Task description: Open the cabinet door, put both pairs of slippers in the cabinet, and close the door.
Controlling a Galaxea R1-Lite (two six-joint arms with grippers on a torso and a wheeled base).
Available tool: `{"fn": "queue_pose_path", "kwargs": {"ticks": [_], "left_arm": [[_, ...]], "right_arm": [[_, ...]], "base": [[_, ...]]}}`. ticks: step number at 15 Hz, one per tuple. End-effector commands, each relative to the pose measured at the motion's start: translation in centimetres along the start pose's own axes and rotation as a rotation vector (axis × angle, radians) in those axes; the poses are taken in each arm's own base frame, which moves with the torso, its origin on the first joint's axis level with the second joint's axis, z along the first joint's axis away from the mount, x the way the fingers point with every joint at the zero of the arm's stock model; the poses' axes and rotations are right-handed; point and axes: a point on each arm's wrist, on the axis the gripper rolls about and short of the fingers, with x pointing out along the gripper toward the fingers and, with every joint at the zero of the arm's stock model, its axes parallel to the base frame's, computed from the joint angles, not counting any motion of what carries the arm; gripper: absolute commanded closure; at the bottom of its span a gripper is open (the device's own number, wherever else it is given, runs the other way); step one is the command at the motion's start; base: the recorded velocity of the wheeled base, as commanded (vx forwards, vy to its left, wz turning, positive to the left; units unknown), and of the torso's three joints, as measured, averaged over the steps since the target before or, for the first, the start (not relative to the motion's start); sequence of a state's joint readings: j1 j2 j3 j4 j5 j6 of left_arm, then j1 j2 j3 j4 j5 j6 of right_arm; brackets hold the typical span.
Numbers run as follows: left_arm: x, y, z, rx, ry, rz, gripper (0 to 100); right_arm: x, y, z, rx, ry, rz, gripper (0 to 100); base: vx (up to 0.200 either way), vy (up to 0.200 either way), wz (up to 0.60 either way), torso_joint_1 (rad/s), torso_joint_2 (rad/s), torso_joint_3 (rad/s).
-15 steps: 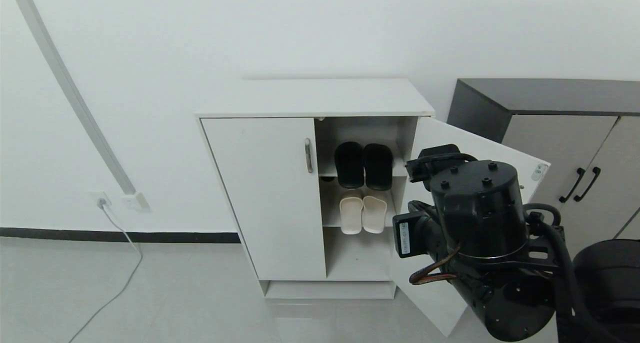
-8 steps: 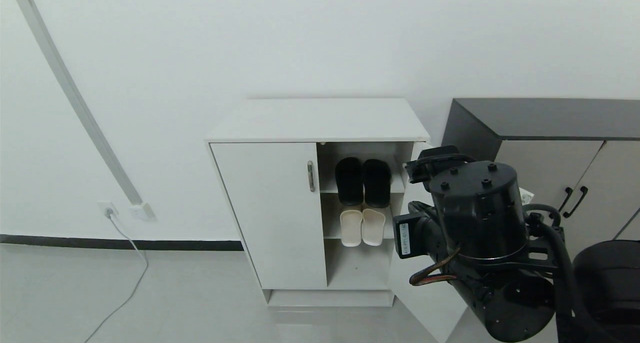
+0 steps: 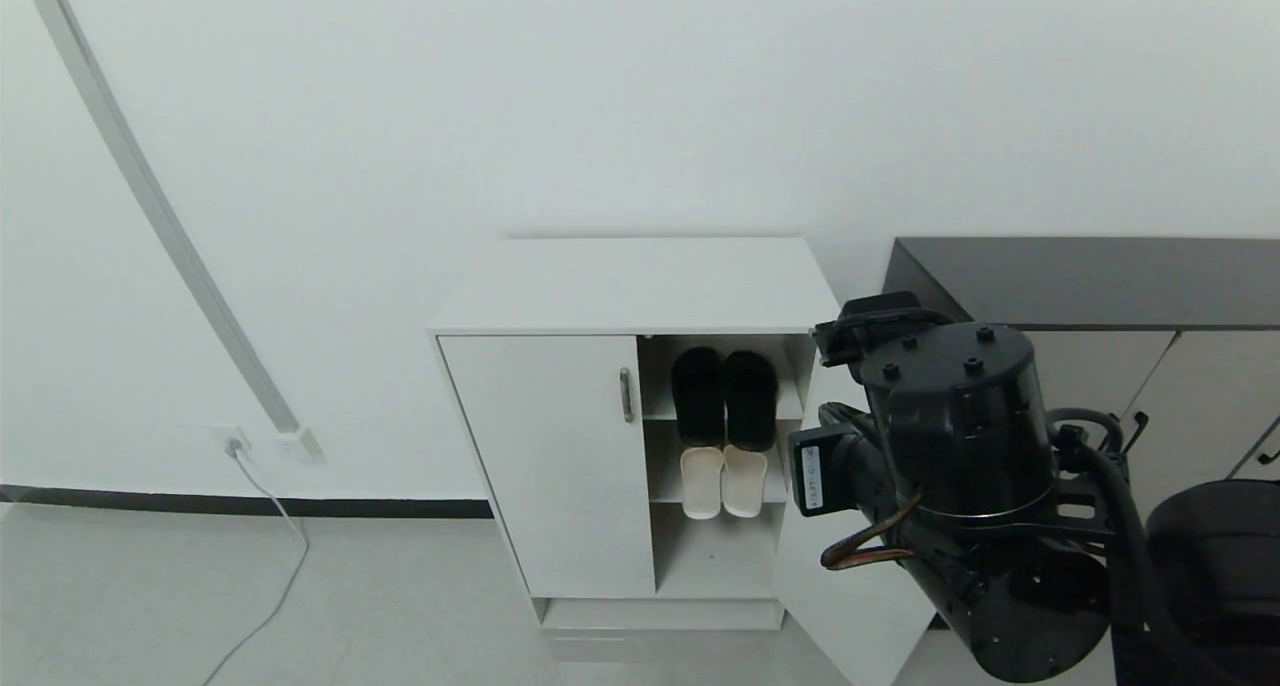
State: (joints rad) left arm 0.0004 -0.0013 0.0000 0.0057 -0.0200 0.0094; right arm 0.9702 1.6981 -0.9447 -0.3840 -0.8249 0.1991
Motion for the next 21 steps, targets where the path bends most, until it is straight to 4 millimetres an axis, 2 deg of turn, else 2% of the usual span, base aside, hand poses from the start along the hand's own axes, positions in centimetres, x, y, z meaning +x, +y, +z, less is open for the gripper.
{"fn": "queue_pose_path", "kwargs": {"ticks": [1,8,14,15,17,21], "left_arm": [[0.0,0.0,0.0,0.000,0.002,0.001,100],[0.0,0.0,0.0,0.000,0.002,0.000,100],[0.0,0.0,0.0,0.000,0.002,0.000,100],[0.0,0.0,0.0,0.000,0.002,0.000,100],[0.0,0.0,0.0,0.000,0.000,0.001,100],[0.0,0.0,0.0,0.000,0.002,0.001,100]], "right_arm": [[0.1,-0.1,-0.3,-0.007,0.008,-0.006,100],[1.0,-0.1,-0.9,-0.023,0.027,-0.025,100],[1.3,-0.1,-1.1,-0.028,0.034,-0.032,100],[1.3,-0.2,-1.1,-0.030,0.034,-0.035,100],[2.0,-0.6,-1.2,-0.027,0.040,-0.053,100],[4.6,-1.7,-1.2,0.036,0.022,-0.029,100]], "base": [[0.000,0.000,0.00,0.271,-0.59,-0.320],[0.000,0.000,0.00,0.184,-0.39,-0.207],[0.000,0.000,-0.60,0.011,-0.01,-0.007],[0.000,0.000,0.00,0.000,0.00,0.000],[0.000,0.000,0.00,0.000,0.00,0.000],[0.000,0.000,0.00,0.000,0.00,0.000]]}}
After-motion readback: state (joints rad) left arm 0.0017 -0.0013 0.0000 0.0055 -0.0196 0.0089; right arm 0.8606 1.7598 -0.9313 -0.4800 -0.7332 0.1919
